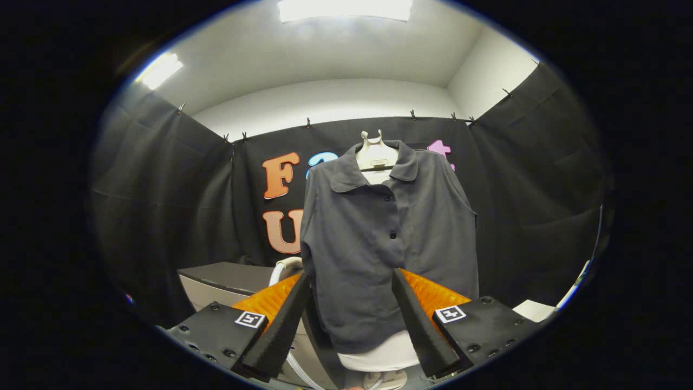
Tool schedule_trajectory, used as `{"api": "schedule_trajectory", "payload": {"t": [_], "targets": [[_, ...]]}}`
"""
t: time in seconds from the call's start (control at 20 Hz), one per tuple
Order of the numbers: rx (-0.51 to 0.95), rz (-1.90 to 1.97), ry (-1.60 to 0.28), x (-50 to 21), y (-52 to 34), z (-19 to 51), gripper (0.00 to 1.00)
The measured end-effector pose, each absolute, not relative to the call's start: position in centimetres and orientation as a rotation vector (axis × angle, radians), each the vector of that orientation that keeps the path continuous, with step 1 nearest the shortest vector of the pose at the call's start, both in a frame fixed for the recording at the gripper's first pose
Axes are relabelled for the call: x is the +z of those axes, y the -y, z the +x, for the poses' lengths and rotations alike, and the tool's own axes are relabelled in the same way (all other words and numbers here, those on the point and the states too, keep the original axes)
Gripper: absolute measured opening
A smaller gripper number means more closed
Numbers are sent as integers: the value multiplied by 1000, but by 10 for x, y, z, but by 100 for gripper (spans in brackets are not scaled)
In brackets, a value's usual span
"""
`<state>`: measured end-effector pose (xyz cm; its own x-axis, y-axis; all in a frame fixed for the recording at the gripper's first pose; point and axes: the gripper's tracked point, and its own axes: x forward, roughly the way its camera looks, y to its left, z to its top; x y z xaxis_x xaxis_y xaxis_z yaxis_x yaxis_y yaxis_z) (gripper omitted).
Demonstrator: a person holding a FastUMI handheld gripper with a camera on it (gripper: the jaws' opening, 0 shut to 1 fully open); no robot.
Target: Iron the clothes twice with a garment steamer, once on the left side and once on the right side.
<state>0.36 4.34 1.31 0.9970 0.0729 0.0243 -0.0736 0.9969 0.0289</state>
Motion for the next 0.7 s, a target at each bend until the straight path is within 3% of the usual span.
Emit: {"api": "schedule_trajectory", "payload": {"t": [0.5,0.7], "targets": [[156,-86,10,43,-112,46,98],[273,-61,2,58,-180,83,98]]}}
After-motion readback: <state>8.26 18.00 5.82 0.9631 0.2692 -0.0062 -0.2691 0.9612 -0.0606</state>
